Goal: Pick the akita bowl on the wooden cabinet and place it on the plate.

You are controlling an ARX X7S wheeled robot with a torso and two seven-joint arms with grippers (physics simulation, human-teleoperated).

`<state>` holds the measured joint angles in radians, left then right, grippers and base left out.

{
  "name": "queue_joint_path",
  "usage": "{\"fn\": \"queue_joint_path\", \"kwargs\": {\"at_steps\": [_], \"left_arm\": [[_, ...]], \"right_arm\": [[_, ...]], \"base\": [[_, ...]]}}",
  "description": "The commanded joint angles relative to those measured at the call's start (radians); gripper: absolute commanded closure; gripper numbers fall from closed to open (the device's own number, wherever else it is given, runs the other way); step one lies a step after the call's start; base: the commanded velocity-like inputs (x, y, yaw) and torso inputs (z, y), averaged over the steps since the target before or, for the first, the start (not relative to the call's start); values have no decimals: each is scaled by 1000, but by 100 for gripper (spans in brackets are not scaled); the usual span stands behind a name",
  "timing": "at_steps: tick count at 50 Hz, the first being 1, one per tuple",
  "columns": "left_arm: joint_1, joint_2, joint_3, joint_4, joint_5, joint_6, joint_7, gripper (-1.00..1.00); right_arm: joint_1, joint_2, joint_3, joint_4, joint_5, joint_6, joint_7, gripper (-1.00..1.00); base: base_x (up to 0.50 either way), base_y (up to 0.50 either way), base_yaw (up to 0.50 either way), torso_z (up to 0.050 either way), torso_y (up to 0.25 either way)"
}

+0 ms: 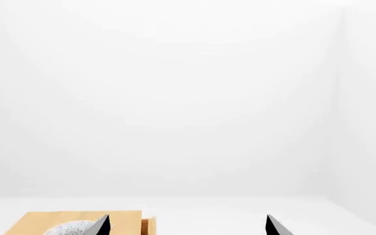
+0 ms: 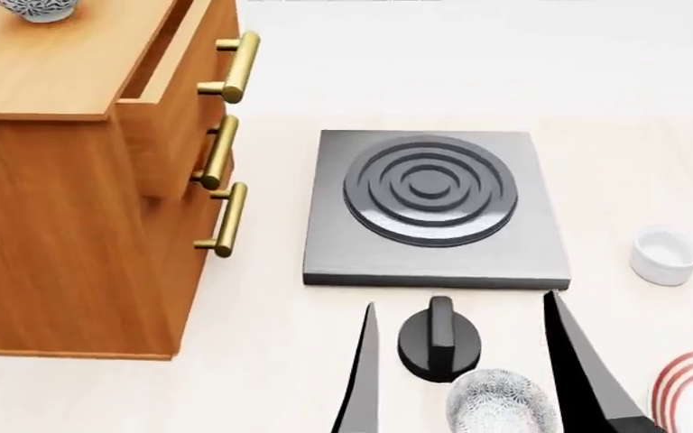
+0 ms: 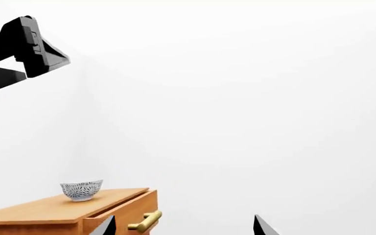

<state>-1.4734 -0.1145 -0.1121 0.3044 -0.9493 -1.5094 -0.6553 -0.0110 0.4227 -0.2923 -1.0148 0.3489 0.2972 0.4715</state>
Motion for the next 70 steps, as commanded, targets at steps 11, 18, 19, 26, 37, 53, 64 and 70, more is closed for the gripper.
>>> {"fn": "queue_joint_path", "kwargs": {"at_steps": [11,18,19,26,37,53,64,70], "left_arm": [[10,-22,19,-2,-54,24,-33,-100],[12,-31,23,-7,-71,33,-45,-100],[13,-32,24,-8,-73,35,-46,-100],[17,-38,28,-10,-91,42,-58,-100],[21,-48,36,-14,-118,52,-75,-100],[27,-60,41,-18,-154,67,-100,-100],[35,-70,47,-23,-172,84,-107,-100],[30,-72,48,-23,-187,84,-119,-100]], "right_arm": [[18,6,-14,4,-52,34,73,-100],[24,12,-21,0,-66,43,87,-100],[24,12,-22,0,-65,42,88,-100],[23,19,-26,4,-52,29,85,-100],[25,22,-21,2,-47,21,103,-100],[25,35,-25,7,-26,-1,107,-100],[32,39,-39,7,-57,8,128,-100],[32,43,-41,5,-53,5,132,-100]], "base": [[10,-14,0,0,1],[183,421,0,0,0],[215,500,0,0,0],[222,499,0,0,0],[120,224,0,0,0],[0,0,0,0,0],[270,0,0,0,0],[0,0,0,0,2]]}}
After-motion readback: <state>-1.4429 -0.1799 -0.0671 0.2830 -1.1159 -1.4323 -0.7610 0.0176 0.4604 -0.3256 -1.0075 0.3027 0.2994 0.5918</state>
